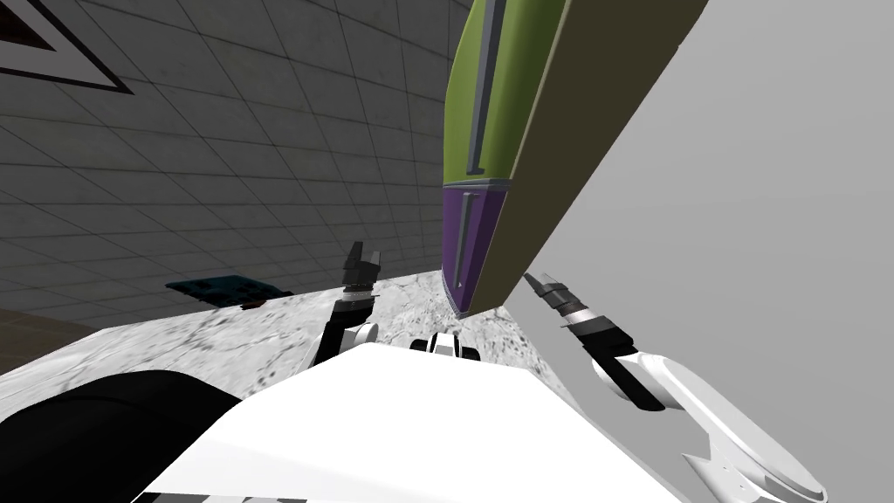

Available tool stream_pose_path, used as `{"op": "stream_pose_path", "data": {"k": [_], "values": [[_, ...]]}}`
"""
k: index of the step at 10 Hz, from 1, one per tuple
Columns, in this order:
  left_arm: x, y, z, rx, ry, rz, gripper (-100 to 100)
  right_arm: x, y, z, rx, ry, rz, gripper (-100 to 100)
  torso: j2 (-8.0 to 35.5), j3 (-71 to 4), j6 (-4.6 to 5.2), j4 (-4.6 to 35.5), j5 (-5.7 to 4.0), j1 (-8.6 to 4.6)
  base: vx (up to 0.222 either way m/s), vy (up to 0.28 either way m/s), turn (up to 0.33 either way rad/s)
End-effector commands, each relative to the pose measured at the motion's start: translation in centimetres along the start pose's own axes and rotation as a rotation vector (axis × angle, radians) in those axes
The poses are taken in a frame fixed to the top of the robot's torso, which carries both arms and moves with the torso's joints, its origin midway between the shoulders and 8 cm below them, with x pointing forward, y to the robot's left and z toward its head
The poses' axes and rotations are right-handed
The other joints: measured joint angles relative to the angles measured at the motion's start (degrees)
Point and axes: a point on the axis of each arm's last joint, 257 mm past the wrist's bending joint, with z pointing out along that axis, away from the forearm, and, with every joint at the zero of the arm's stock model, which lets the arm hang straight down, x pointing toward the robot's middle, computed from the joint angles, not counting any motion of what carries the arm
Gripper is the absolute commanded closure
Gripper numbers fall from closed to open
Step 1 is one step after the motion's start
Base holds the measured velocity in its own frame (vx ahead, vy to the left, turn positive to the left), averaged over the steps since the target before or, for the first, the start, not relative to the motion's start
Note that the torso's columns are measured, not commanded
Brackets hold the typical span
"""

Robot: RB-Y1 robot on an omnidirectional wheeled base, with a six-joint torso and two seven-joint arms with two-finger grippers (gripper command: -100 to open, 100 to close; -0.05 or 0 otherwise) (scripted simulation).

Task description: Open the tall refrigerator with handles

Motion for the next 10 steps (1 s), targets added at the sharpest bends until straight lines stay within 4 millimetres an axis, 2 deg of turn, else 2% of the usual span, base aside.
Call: {"op": "stream_pose_path", "data": {"k": [1,2,3,4,5,6,7,8,9,10], "values": [[0.0,0.0,0.0,0.0,0.0,0.0,0,-0.9,-2.2,0.0,0.024,0.043,-0.135,-100,0.0,0.0,0.02,0.0,0.0,0.0,0.057,0.031,0.061],[0.0,0.0,0.0,0.0,0.0,0.0,0,-1.0,-2.1,0.1,0.015,0.054,-0.155,-100,0.0,0.0,0.0,0.0,0.01,0.03,0.052,0.027,0.035],[0.0,0.0,0.0,0.0,0.0,0.0,0,-1.8,-3.5,0.1,0.035,0.071,-0.231,-100,0.0,0.0,0.02,0.0,0.01,0.02,0.059,0.032,0.073],[0.0,0.0,0.0,0.0,0.0,0.0,0,-1.9,-3.4,0.2,0.026,0.082,-0.249,-100,0.0,0.0,0.0,0.0,0.01,0.03,0.05,0.021,0.038],[0.0,0.0,0.0,0.0,0.0,0.0,0,-2.9,-4.7,0.2,0.045,0.097,-0.325,-100,0.0,0.0,0.02,0.0,0.0,-0.01,0.053,0.024,0.074],[0.0,0.0,0.0,0.0,0.0,0.0,0,-3.0,-4.5,0.4,0.035,0.107,-0.343,-100,0.0,0.0,0.0,0.0,0.0,0.0,0.042,0.023,0.044],[0.0,0.0,0.0,0.0,0.0,0.0,0,-4.2,-5.8,0.5,0.051,0.121,-0.422,-100,0.0,0.0,0.03,0.0,0.0,0.01,0.043,0.031,0.069],[0.0,0.0,0.0,0.0,0.0,0.0,0,-4.3,-5.6,0.6,0.042,0.128,-0.436,-100,0.0,0.0,0.0,0.0,0.01,0.04,0.035,0.023,0.048],[0.0,0.0,0.0,0.0,0.0,0.0,0,-5.6,-6.7,0.7,0.058,0.14,-0.512,-100,0.0,0.0,0.02,0.0,0.0,0.01,0.034,0.024,0.075],[0.0,0.0,0.0,0.0,0.0,0.0,0,-5.7,-6.6,1.0,0.048,0.148,-0.527,-100,0.0,0.0,0.0,0.0,0.01,0.01,0.028,0.021,0.046]]}}
